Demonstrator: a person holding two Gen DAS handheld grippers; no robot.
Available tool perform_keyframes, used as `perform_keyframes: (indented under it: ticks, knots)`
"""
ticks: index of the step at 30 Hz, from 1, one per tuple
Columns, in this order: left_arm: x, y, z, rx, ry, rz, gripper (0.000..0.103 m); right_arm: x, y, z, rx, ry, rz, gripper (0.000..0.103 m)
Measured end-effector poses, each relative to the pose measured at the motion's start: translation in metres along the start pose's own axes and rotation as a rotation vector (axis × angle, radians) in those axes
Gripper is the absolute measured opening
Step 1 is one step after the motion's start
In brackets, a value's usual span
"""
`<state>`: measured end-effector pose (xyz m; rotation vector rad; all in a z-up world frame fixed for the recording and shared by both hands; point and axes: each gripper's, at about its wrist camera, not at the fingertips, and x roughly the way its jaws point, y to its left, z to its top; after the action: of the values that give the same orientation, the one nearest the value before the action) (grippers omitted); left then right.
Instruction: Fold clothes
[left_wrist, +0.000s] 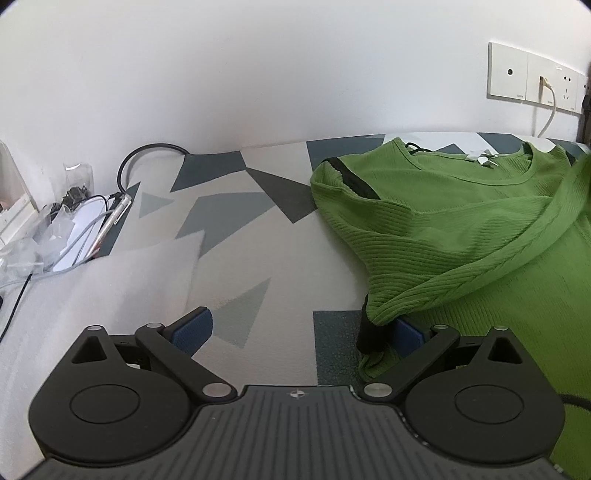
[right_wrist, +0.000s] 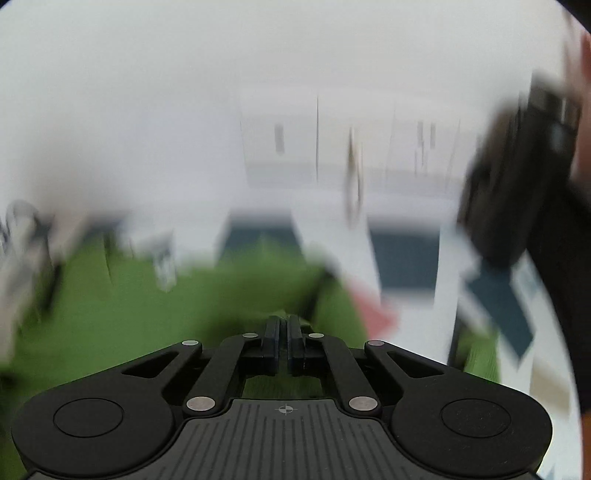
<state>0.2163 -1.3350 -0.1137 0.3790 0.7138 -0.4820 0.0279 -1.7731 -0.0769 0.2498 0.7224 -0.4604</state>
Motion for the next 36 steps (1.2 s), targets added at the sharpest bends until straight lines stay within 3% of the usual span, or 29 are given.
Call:
perform_keyframes:
  ticks: [3, 5, 6, 12, 15, 21, 25, 29, 32, 36]
  knots:
    - [-0.002, 0.0, -0.002, 0.0, -0.007, -0.002, 0.101, -0.036, 0.005, 0.026, -0.079, -0.149, 0.008, 0.003]
    - [-0.002, 0.001, -0.003, -0.007, -0.007, -0.008, 0.101, -0.043, -0.005, 0.022, -0.07, -0.14, 0.012, 0.003]
    - [-0.002, 0.002, -0.004, -0.008, -0.006, -0.009, 0.101, -0.045, -0.011, 0.018, -0.067, -0.126, 0.012, 0.003]
    - [-0.002, 0.004, -0.006, 0.0, 0.001, -0.02, 0.101, -0.001, -0.042, -0.063, -0.005, 0.16, -0.016, 0.003]
    - [-0.002, 0.003, -0.006, 0.013, 0.001, -0.017, 0.101, 0.002, -0.048, -0.087, 0.029, 0.189, -0.019, 0.003]
    - [-0.002, 0.001, -0.007, 0.018, -0.006, -0.011, 0.101, -0.01, -0.043, -0.091, -0.003, 0.197, -0.02, 0.005]
    - [-0.004, 0.002, -0.007, 0.009, -0.017, -0.015, 0.101, -0.025, -0.04, -0.087, 0.006, 0.183, -0.013, 0.025]
    - [-0.004, 0.0, -0.008, 0.004, -0.017, -0.014, 0.101, -0.034, -0.042, -0.068, 0.031, 0.099, 0.026, 0.033]
    - [-0.003, -0.001, -0.009, -0.001, -0.012, -0.008, 0.101, -0.014, -0.046, -0.054, 0.051, 0.081, 0.011, 0.044]
    - [-0.003, -0.004, -0.008, 0.007, -0.009, 0.006, 0.102, 0.029, -0.048, -0.052, 0.058, 0.112, -0.022, 0.046]
